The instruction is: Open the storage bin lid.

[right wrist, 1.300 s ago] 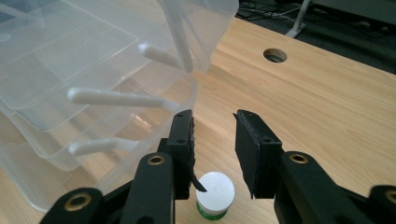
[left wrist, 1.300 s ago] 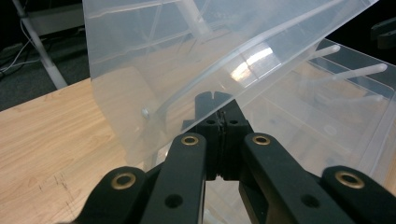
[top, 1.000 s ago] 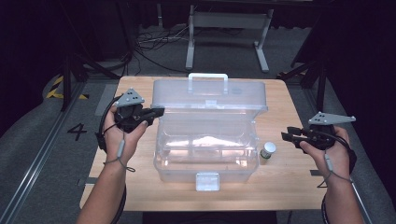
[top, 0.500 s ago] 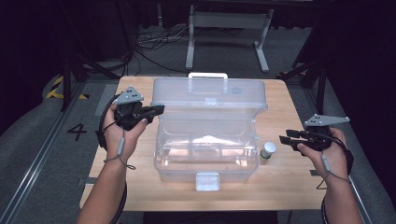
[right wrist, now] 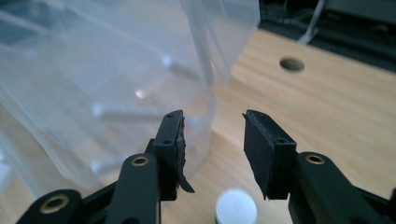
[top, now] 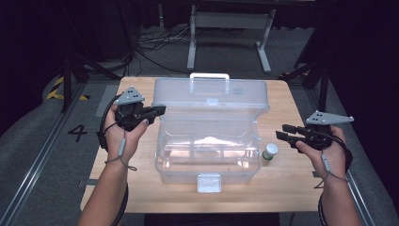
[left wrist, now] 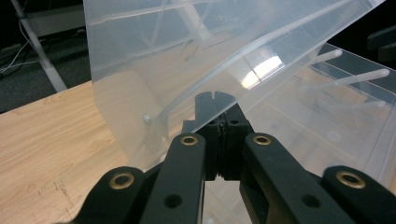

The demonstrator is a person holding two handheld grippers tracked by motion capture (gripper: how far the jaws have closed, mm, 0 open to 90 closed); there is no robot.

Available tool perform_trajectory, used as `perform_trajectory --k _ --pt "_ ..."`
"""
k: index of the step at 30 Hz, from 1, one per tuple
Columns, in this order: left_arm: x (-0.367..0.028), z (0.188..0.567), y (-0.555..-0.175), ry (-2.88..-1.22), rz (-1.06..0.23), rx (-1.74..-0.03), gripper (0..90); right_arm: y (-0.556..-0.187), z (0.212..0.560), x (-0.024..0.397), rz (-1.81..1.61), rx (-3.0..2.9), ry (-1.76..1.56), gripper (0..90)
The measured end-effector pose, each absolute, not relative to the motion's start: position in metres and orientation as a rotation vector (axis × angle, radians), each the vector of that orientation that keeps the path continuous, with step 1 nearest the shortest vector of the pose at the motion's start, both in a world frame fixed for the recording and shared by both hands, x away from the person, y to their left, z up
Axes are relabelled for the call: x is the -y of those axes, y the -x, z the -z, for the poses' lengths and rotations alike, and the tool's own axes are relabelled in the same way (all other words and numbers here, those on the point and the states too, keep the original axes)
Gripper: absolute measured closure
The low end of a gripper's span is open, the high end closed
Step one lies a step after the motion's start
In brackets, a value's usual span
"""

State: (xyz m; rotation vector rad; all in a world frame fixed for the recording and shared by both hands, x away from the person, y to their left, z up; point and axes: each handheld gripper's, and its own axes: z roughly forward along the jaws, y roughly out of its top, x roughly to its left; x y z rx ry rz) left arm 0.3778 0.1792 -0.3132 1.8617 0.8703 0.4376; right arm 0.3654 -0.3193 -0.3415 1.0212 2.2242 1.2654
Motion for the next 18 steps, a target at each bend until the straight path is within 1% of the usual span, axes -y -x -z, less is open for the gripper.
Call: perform_trajectory --k 5,11,15,18 --pt "-0.179 0.313 -0.378 -1.861 -0.433 -0.872 88.9 -0.37 0.318 0.299 -1.403 -2.1 -0.932 53.6" --pt "-0.18 0.313 -0.378 -1.861 -0.426 -0.863 88.9 -0.384 0.304 0.274 -1.386 -2.055 -0.872 52.5" --pt "-0.179 0.313 -0.378 -1.865 -0.434 -0.865 87.4 -0.393 0.304 0.262 -1.359 -2.041 -0.871 53.6" --pt "-0.179 0.313 -0.376 -1.866 -0.442 -0.863 86.4 -0.393 0.305 0.256 -1.285 -2.001 -0.877 58.8"
